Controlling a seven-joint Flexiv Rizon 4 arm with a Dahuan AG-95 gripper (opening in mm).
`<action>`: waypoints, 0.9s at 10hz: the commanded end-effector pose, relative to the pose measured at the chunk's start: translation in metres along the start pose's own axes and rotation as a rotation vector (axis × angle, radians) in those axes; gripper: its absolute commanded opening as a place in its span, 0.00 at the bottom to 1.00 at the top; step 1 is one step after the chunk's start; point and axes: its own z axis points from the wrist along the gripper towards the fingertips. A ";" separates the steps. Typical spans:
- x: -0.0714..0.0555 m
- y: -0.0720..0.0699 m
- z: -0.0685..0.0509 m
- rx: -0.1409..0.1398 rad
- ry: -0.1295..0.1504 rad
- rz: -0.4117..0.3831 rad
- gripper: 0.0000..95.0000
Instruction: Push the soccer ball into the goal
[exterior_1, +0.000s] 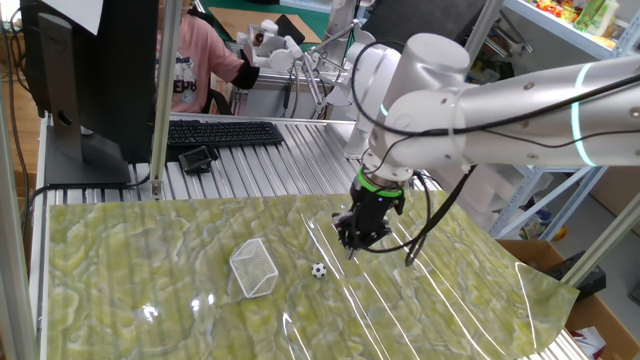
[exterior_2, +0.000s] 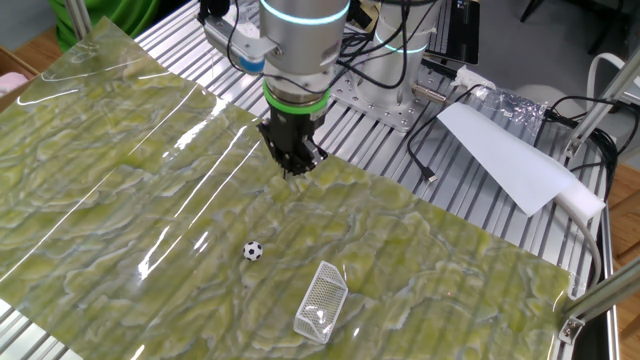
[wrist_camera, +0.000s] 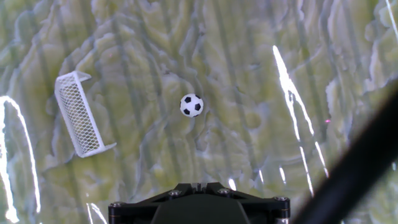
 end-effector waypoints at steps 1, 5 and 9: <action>0.000 0.000 0.000 -0.006 0.006 0.002 0.00; -0.014 0.001 -0.002 0.000 0.004 0.011 0.00; -0.029 0.001 -0.005 0.018 -0.014 -0.007 0.00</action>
